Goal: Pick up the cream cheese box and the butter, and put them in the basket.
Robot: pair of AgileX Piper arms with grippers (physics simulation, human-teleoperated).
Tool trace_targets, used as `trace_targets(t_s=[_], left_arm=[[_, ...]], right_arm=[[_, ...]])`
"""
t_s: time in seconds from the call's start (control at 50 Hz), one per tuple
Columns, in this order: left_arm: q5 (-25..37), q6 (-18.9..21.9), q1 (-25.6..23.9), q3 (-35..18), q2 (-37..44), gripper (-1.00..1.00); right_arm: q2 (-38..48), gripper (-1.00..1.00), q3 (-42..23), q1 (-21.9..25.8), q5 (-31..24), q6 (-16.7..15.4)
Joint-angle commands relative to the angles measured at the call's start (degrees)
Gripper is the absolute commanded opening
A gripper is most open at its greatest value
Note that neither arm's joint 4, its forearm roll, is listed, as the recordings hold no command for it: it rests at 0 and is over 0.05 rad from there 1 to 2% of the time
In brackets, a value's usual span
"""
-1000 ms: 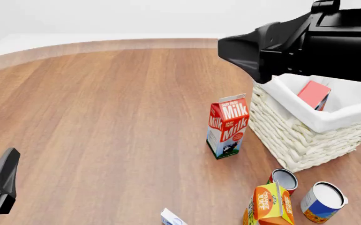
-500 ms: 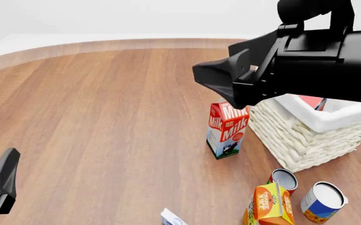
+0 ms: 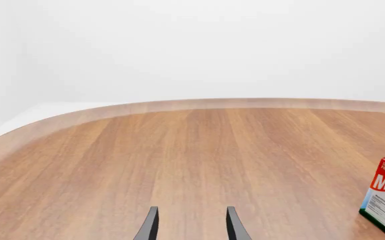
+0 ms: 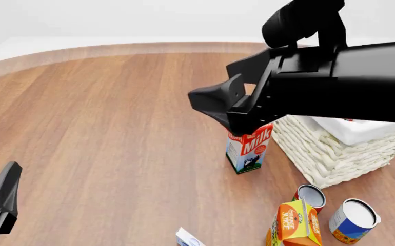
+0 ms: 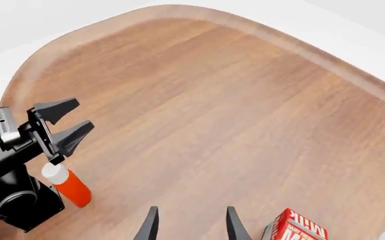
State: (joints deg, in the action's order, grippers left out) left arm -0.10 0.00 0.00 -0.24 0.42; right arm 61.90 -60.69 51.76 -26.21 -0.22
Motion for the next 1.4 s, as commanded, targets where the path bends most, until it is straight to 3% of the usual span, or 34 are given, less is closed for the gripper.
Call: trace_targets(t_s=[0.02, 0.48, 1.4], left_arm=[[0.0, 0.0, 0.0, 0.0, 0.0, 1.00], [0.0, 0.0, 0.0, 0.0, 0.0, 1.00], [0.0, 0.0, 0.0, 0.0, 0.0, 1.00]], right_arm=[[2.5, 1.00, -1.8, 2.5, -0.8, -0.2], [2.3, 1.00, 0.9, 4.1, -1.8, -0.7], [8.0, 1.00, 6.5, 6.9, 2.1, 4.7]])
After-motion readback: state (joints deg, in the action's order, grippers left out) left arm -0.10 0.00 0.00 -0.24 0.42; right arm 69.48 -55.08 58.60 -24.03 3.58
